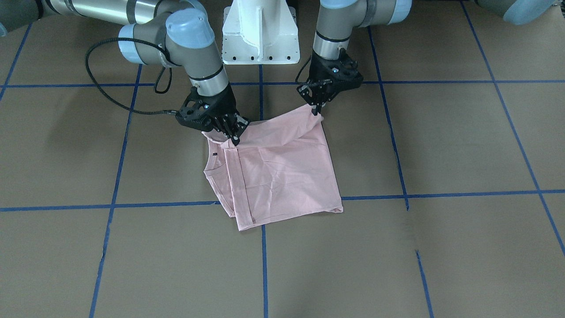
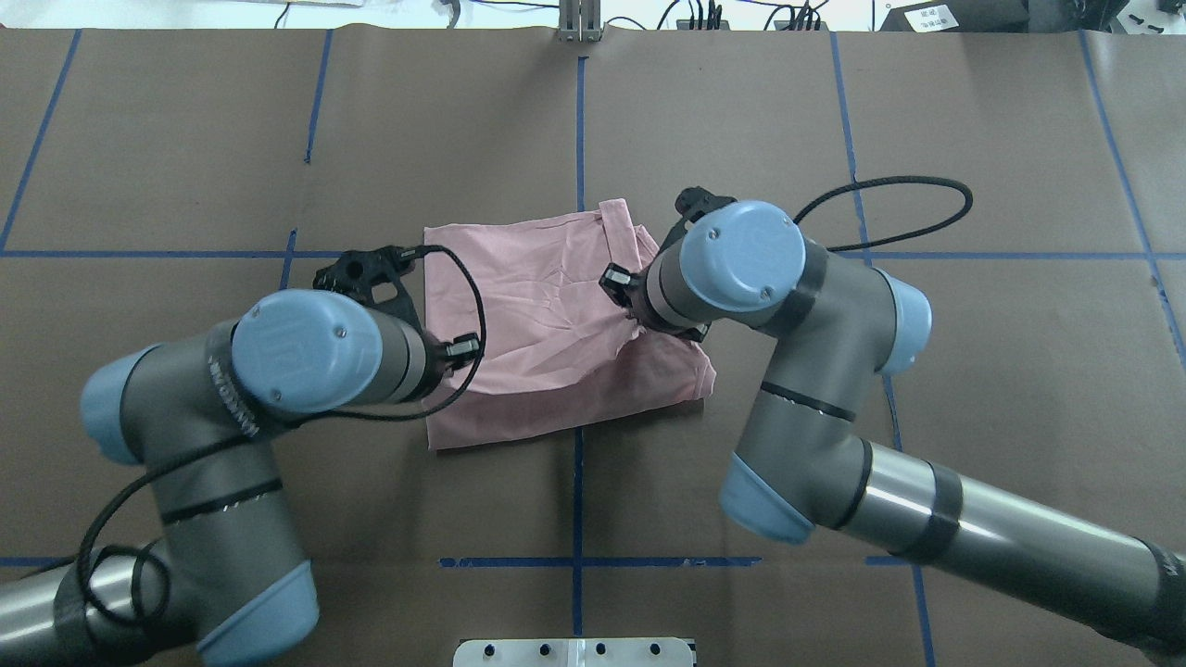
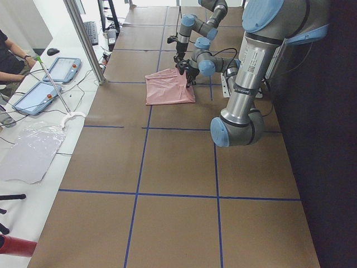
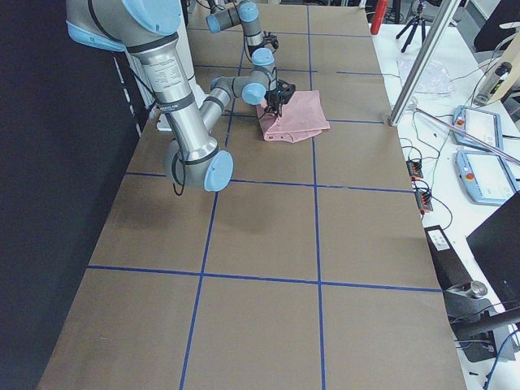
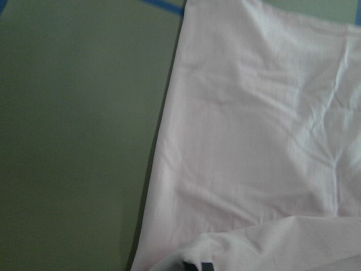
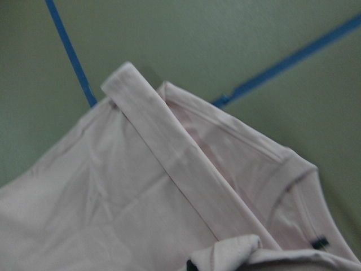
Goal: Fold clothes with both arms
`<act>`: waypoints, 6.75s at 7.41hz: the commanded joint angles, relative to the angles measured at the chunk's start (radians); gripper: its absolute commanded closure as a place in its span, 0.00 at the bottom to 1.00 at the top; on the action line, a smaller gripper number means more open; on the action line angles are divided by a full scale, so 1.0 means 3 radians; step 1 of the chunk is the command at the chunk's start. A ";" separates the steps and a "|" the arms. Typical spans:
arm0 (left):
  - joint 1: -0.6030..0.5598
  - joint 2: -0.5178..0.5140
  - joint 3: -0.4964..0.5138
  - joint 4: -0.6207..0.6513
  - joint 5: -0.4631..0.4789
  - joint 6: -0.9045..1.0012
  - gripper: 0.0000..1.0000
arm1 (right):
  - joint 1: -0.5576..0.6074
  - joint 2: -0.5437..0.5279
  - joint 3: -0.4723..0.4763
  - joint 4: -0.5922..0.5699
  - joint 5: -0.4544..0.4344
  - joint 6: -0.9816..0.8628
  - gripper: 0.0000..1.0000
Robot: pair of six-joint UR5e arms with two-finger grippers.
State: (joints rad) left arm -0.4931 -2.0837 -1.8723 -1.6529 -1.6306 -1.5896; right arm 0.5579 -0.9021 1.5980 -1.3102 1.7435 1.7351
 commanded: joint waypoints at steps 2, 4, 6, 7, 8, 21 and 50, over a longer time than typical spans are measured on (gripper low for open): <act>-0.0753 -0.0386 0.1487 -0.1237 -0.0021 0.0547 0.00 | 0.0451 0.0802 -0.1637 0.0848 -0.0003 -0.0128 0.69; -0.0856 -0.0392 0.1547 -0.1286 -0.0046 0.0722 0.00 | 0.0615 0.0849 -0.1828 0.0844 0.0007 -0.0204 0.00; -0.0862 -0.0392 0.1537 -0.1291 -0.0178 0.0727 0.00 | 0.0681 0.0859 -0.1875 0.0844 0.0033 -0.0317 0.00; -0.0857 -0.0397 0.1522 -0.1281 -0.0321 0.0722 0.00 | 0.0687 0.0859 -0.1875 0.0844 0.0038 -0.0343 0.00; -0.0852 -0.0402 0.1511 -0.1281 -0.0332 0.0712 0.00 | 0.0737 0.0859 -0.1875 0.0839 0.0058 -0.0434 0.00; -0.3396 0.1356 0.0677 -0.0565 -0.1947 0.5397 0.00 | 0.3119 -0.2131 0.0467 -0.1088 0.2109 -0.5792 0.00; -0.3613 0.1761 0.0821 0.0330 -0.2255 0.6091 0.00 | 0.3279 -0.2510 0.0370 -0.1063 0.2094 -0.5773 0.00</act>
State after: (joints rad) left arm -1.5769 -1.5554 -1.6260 -1.5539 -2.3071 0.2378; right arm 1.5398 -1.6558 1.7089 -1.6291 2.3715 0.0035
